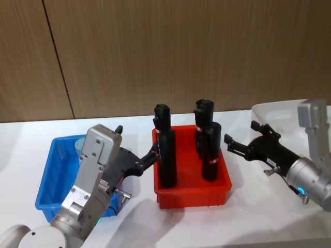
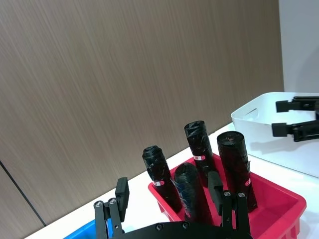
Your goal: Pick the cotton swabs from the blue box and place them into the white box.
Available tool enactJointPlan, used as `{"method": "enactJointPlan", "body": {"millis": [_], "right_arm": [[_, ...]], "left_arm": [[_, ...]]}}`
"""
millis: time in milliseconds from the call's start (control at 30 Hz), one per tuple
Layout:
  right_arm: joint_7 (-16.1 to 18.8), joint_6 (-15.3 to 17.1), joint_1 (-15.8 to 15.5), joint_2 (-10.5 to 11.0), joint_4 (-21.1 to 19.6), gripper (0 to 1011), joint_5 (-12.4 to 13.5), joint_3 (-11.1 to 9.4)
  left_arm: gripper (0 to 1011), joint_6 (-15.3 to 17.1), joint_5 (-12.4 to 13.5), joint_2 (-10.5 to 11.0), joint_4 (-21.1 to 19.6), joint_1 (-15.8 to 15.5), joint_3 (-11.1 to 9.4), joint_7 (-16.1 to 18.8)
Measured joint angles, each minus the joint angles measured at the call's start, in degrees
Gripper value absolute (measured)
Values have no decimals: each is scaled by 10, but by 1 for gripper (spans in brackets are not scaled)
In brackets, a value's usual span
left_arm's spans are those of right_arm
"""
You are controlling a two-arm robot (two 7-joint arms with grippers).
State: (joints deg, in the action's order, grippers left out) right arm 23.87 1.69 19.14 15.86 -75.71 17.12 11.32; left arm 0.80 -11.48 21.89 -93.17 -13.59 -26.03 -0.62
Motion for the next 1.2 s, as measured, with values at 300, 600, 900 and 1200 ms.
{"method": "enactJointPlan", "body": {"millis": [300, 600, 900, 1200], "right_arm": [[40, -9, 52, -16, 79, 1002, 5, 5], [64, -17, 84, -27, 129, 1002, 5, 11], [84, -23, 104, -35, 163, 1002, 5, 17], [96, -27, 120, -42, 190, 1002, 4, 23]], "left_arm": [[1003, 0, 0, 0, 0, 0, 0, 0], [1003, 0, 0, 0, 0, 0, 0, 0], [1003, 0, 0, 0, 0, 0, 0, 0], [1003, 0, 0, 0, 0, 0, 0, 0]]}}
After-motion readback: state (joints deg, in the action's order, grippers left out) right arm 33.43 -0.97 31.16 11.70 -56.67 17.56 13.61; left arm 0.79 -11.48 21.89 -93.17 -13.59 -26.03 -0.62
